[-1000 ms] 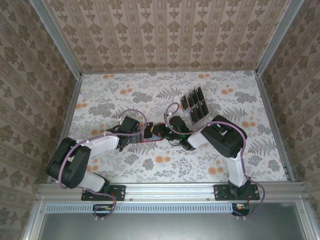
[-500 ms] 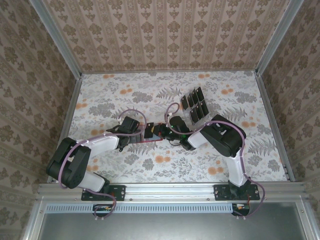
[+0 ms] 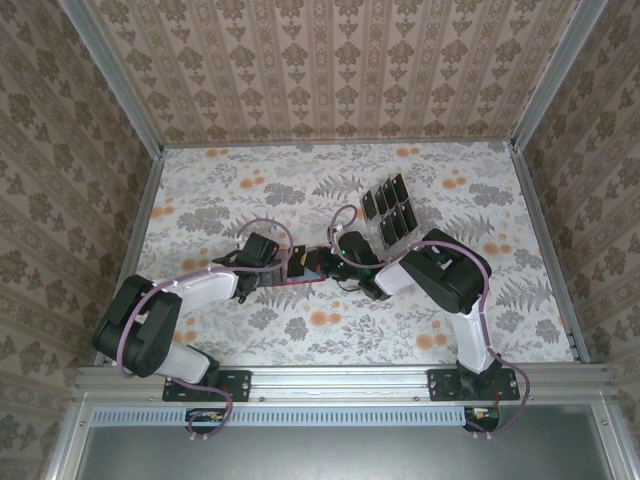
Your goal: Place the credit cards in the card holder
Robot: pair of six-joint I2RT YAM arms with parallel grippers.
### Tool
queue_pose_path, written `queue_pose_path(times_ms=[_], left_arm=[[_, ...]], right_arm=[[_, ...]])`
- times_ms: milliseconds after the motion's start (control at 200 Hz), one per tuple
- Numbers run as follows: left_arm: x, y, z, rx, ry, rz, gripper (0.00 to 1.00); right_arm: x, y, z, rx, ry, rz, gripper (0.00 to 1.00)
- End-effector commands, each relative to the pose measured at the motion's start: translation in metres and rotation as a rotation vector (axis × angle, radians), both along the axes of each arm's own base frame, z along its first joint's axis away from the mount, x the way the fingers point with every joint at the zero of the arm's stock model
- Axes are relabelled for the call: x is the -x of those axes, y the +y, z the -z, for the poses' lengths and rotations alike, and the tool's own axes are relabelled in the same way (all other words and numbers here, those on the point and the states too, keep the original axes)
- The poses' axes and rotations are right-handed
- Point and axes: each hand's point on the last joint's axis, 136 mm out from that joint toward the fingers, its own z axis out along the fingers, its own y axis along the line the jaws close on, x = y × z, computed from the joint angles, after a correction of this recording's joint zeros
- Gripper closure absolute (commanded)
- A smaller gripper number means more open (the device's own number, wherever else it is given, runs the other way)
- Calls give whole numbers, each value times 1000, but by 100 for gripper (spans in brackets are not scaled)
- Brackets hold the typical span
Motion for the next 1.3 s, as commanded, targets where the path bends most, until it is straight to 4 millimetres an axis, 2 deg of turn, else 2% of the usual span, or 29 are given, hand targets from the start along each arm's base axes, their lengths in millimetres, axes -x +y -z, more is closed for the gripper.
queue_pose_path(times_ms=[0, 505, 690, 885, 995, 1105, 1295], left_arm=[[16, 14, 15, -45, 67, -17, 1], [15, 13, 14, -43, 65, -17, 1], [15, 13, 14, -44, 66, -16, 1], [16, 14, 13, -42, 67, -19, 1], [17, 15, 13, -40, 67, -24, 1], [17, 14, 13, -36, 65, -27, 1], [17, 14, 14, -36, 68, -28, 1]], right_arm=[[2, 10, 0, -25, -5, -33, 100], [8, 14, 8, -24, 20, -51, 100], [3, 14, 0, -29, 1, -47, 100], [-12, -4, -25, -40, -49, -8, 100], [-13, -8, -31, -12, -64, -14, 100], [-13, -8, -32, 2, -71, -24, 100], [-12, -7, -21, 14, -58, -30, 100]])
